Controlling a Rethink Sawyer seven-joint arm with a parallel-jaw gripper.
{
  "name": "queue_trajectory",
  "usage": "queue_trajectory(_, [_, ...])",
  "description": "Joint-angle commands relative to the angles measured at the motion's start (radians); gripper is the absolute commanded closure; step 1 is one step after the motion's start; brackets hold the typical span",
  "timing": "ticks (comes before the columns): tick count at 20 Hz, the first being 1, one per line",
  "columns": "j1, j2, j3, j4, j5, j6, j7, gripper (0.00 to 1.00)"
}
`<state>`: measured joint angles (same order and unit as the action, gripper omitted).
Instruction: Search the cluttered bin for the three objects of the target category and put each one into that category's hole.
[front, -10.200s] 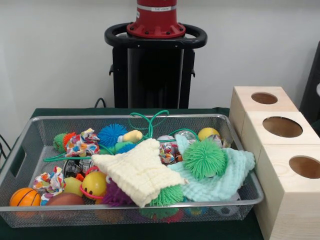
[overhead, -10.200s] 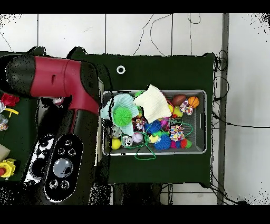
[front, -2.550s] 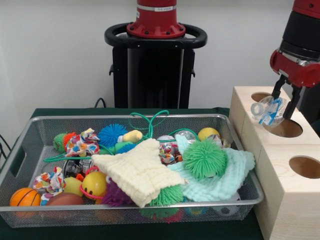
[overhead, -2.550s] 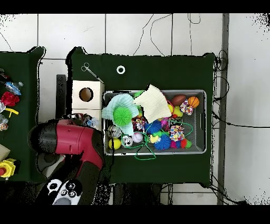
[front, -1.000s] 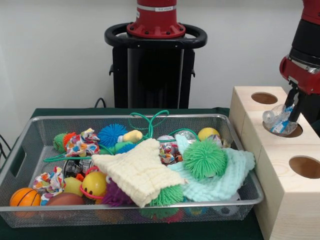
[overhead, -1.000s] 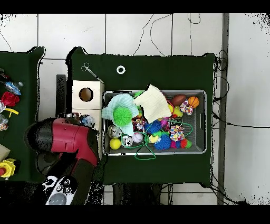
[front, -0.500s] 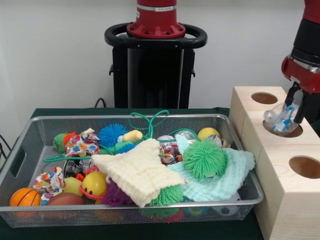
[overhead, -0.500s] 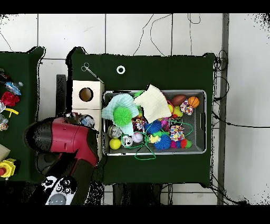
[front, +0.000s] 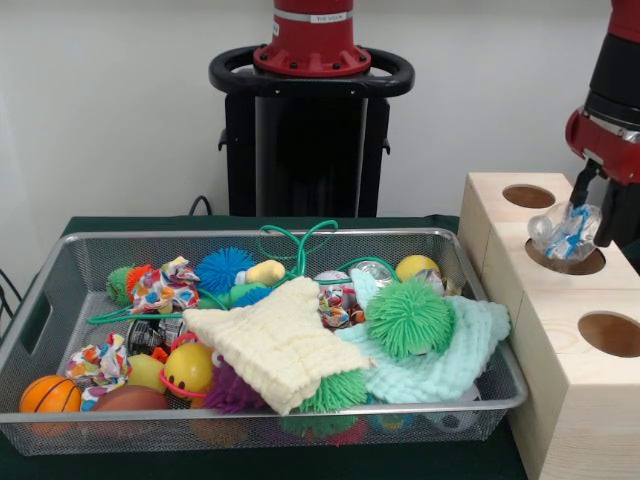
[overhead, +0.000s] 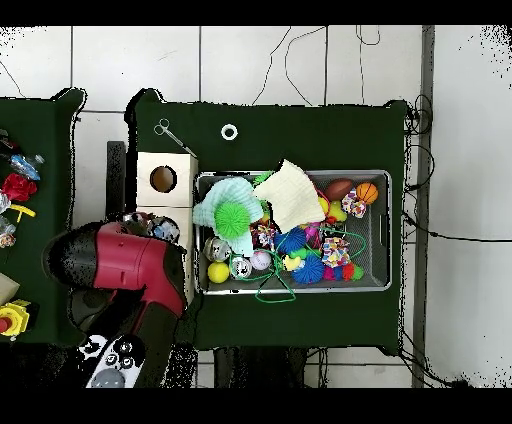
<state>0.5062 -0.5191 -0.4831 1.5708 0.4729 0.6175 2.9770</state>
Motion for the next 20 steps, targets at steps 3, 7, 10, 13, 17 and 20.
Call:
queue_trajectory(3, [-0.006, -0.012, 0.089, 0.044, 0.044, 0.082, 0.184, 0.0])
queue_trajectory(7, [-0.002, -0.01, 0.086, 0.04, 0.042, 0.087, 0.188, 0.0])
queue_trajectory(10, [-0.003, -0.009, 0.086, 0.042, 0.04, 0.087, 0.185, 0.0])
queue_trajectory(13, [-0.003, -0.007, 0.086, 0.047, 0.039, 0.079, 0.183, 0.0])
queue_trajectory(17, [-0.004, -0.014, 0.089, 0.059, 0.038, 0.077, 0.176, 0.0])
queue_trajectory(20, [-0.004, -0.017, 0.09, 0.068, 0.037, 0.071, 0.173, 0.0])
